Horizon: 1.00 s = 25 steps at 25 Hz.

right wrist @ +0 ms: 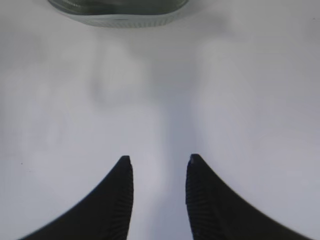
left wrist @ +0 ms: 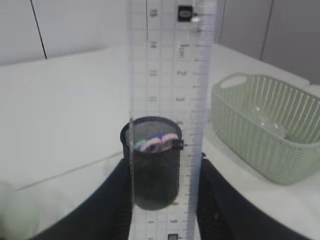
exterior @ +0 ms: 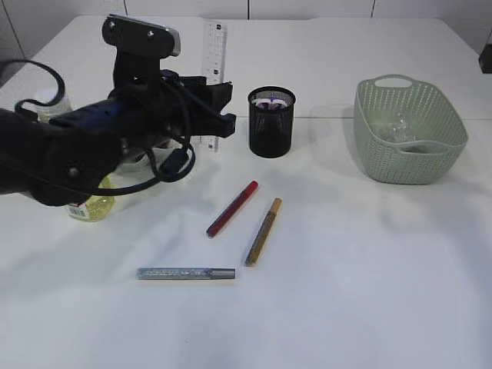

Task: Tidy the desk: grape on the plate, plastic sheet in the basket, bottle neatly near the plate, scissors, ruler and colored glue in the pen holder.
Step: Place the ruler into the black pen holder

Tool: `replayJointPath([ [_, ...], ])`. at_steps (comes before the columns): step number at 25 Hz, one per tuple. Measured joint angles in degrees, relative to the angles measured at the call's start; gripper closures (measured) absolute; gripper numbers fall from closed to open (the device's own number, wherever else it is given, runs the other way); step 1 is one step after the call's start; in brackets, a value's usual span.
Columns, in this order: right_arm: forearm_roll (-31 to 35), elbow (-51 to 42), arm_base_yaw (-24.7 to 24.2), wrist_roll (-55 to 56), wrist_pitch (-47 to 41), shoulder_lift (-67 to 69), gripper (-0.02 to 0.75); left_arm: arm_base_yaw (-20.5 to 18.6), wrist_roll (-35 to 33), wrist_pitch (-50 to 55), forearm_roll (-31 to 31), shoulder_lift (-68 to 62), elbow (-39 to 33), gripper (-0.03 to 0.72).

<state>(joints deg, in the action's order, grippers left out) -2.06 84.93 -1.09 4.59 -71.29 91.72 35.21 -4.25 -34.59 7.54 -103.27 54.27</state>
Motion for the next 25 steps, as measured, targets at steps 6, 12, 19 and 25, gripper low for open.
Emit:
replayJointPath([
  [6,-0.9,0.0,0.0,0.0,0.0,0.0,0.442,-0.2,0.0,-10.5,0.0,-6.3,2.8,0.421],
  [12,-1.0,0.0,0.0,0.0,0.0,0.0,0.442,-1.3,0.0,-11.5,-2.1,-11.6,10.8,0.421],
  [19,-1.0,0.0,0.0,0.1,0.1,0.1,0.442,-1.4,0.0,-12.7,-1.3,-12.4,11.4,0.421],
  [25,-1.1,0.0,0.0,4.1,4.9,3.4,0.441,-2.5,0.0,-12.7,-1.2,-13.5,13.5,0.421],
])
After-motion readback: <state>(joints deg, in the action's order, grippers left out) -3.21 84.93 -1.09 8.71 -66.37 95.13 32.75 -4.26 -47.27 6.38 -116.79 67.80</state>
